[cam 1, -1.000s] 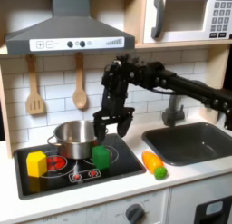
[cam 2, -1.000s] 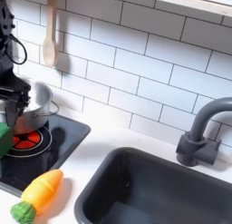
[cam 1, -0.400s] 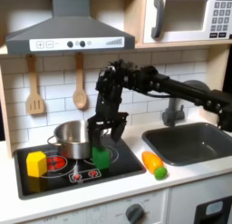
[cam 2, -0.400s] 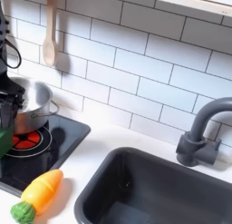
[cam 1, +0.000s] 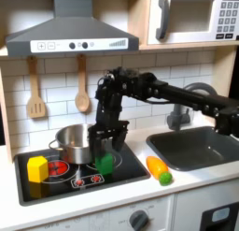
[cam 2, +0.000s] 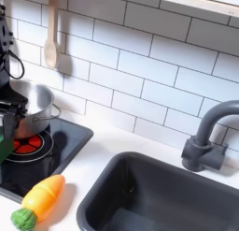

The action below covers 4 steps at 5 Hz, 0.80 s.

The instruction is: Reach green block

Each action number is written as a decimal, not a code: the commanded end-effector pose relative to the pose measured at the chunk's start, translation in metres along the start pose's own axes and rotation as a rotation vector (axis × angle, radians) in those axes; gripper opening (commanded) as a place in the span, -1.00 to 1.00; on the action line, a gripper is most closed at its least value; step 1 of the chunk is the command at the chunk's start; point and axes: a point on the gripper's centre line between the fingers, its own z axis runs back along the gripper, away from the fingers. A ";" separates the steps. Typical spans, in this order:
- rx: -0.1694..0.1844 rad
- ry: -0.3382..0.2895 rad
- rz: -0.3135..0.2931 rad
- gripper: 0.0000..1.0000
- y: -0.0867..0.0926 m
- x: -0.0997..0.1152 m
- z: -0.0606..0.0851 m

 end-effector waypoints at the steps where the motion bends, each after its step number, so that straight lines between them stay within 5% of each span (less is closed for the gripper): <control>1: -0.015 0.014 -0.017 1.00 -0.006 0.011 -0.010; 4: -0.003 0.055 -0.024 1.00 -0.009 0.012 -0.027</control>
